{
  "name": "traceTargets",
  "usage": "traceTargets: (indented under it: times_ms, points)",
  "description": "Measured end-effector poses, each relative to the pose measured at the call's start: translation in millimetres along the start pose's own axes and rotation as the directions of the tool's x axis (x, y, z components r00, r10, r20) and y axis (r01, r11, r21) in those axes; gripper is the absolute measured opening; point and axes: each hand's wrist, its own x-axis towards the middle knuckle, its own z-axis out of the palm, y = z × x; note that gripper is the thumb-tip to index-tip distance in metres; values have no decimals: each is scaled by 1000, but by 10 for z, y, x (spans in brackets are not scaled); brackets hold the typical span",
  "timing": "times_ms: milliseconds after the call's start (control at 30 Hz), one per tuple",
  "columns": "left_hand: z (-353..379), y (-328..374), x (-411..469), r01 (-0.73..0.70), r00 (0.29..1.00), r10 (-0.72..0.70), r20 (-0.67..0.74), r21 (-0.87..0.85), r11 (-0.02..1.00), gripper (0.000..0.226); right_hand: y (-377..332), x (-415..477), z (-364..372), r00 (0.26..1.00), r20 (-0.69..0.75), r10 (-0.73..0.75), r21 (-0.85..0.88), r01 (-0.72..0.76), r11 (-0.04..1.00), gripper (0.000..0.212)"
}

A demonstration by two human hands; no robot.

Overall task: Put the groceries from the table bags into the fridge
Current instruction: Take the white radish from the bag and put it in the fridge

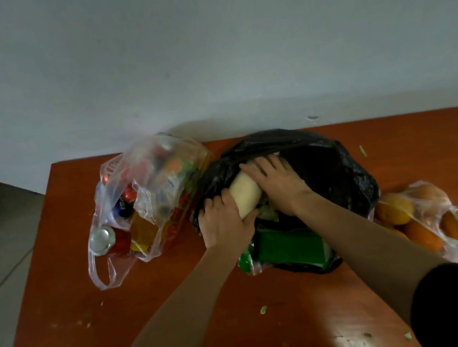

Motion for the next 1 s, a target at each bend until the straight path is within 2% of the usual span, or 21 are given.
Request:
traceTargets:
  times_ms: [133, 267, 400, 500, 634, 767, 900, 1000]
  points:
    - [-385, -171, -180, -187, 979, 192, -65, 79, 979, 79, -50, -190, -187, 997, -6, 75, 62, -74, 995, 88]
    - [-738, -348, -423, -329, 935, 339, -103, 99, 939, 80, -231, -510, -377, 999, -2, 52, 186, -51, 981, 87]
    - [-1028, -470, -665, -416, 895, 428, -126, 115, 902, 81, -487, -888, -491, 989, -127, 81, 237, -49, 970, 77]
    - [-1188, -577, -866, -494, 838, 513, -188, 141, 858, 80, -676, -1194, -561, 952, -255, 168, 217, -112, 970, 77]
    - [-1276, -507, -1013, -617, 699, 625, -349, 149, 773, 78, -742, -1651, -627, 865, -400, 304, 204, -239, 949, 78]
    - [-1391, -56, -1179, -737, 582, 708, -401, 108, 667, 76, -634, -2249, -701, 748, -483, 455, 208, -407, 890, 82]
    - [-1508, 651, -1524, -857, 437, 795, -420, 75, 510, 72, -450, -3174, -785, 616, -524, 588, 208, -578, 789, 86]
    - [-1614, 1272, -1972, -930, 297, 847, -441, 69, 361, 68, -391, -4066, -828, 472, -565, 677, 220, -704, 675, 77]
